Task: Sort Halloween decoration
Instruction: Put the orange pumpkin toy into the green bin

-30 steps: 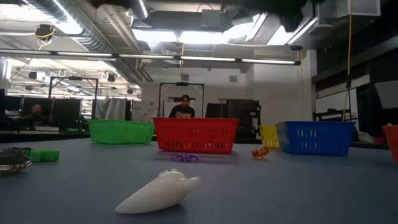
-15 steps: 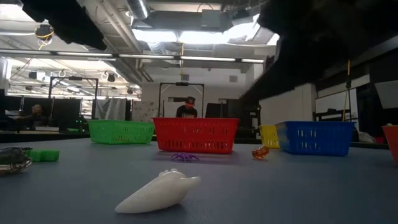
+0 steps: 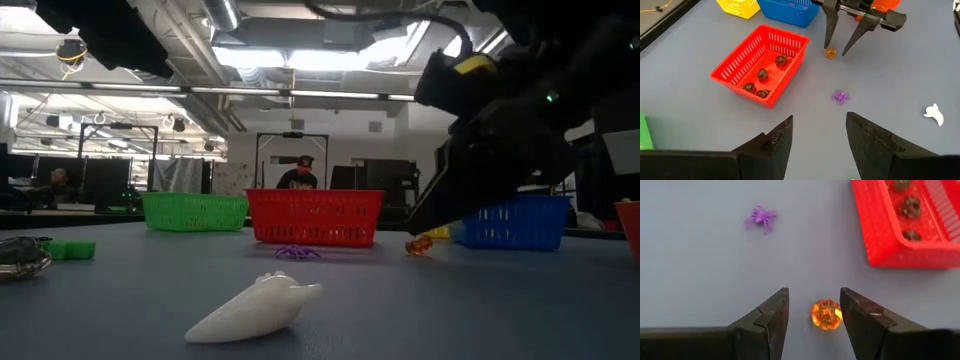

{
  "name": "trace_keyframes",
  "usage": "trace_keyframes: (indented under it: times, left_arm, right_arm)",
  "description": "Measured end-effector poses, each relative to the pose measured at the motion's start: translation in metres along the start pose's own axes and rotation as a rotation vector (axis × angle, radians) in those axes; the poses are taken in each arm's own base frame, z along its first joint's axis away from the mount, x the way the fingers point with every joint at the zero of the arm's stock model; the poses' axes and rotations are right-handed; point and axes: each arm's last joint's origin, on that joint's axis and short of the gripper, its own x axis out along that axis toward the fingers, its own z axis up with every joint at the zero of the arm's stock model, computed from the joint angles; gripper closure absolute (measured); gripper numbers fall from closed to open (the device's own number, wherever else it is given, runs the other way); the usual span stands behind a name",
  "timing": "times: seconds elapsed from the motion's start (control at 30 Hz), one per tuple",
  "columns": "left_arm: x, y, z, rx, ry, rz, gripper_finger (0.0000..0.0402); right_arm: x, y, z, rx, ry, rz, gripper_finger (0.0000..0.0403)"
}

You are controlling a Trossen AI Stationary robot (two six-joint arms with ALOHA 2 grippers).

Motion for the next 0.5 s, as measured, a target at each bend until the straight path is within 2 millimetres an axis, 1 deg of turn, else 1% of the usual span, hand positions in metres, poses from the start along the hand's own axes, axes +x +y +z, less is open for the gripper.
trace_keyframes:
  times: [0.2,0.5]
  left_arm:
    - [0.0000,0.0000,0.0000,0.000,0.000,0.000,0.0233]
    - [0.0001,0.0000,0.0000,0.000,0.000,0.000,0.0233]
  right_arm:
    - [0.0010,-0.0033,-0.0042,0.057,0.023,-0.056,0.0228]
    - [0.0010,-0.0030,-0.0048,0.064,0.035,-0.041,0.0228]
